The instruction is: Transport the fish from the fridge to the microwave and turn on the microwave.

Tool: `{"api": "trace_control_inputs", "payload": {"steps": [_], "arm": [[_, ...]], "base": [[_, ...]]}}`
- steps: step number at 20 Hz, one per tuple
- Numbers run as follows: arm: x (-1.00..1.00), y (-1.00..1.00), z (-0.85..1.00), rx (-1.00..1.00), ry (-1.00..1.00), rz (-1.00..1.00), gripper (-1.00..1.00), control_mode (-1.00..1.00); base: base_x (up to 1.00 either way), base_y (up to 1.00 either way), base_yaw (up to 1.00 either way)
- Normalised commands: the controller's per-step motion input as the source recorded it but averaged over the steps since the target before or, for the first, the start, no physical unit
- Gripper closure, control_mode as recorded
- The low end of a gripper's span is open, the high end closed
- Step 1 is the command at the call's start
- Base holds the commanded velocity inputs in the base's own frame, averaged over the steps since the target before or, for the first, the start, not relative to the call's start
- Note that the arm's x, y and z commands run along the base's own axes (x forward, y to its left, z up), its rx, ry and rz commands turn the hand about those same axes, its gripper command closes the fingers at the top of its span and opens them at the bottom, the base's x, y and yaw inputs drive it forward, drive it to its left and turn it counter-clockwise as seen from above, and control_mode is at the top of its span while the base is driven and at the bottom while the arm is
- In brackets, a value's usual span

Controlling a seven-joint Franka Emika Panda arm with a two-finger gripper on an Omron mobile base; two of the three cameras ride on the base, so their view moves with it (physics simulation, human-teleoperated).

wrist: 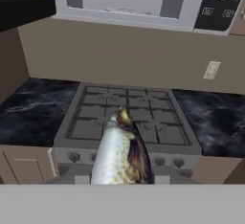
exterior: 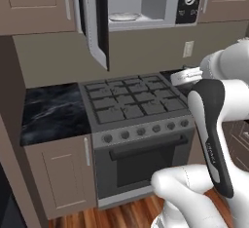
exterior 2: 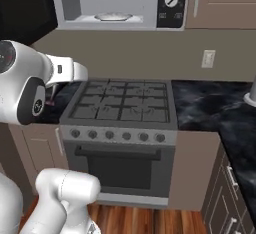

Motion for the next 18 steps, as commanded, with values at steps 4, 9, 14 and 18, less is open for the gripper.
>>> {"api": "trace_control_inputs", "payload": {"steps": [4, 9, 14, 18], "arm": [[0.00, 0.00, 0.00, 0.00, 0.00, 0.00, 1.00, 1.00], [0.00, 0.00, 0.00, 0.00, 0.00, 0.00, 1.00, 1.00], [0.00, 0.00, 0.00, 0.00, 0.00, 0.00, 1.00, 1.00], [0.00, 0.00, 0.00, 0.00, 0.00, 0.00, 1.00, 1.00]], "base": [[0.51, -0.19, 0.00], [0.46, -0.23, 0.00], [0.32, -0.23, 0.02], [0.16, -0.31, 0.10]]}}
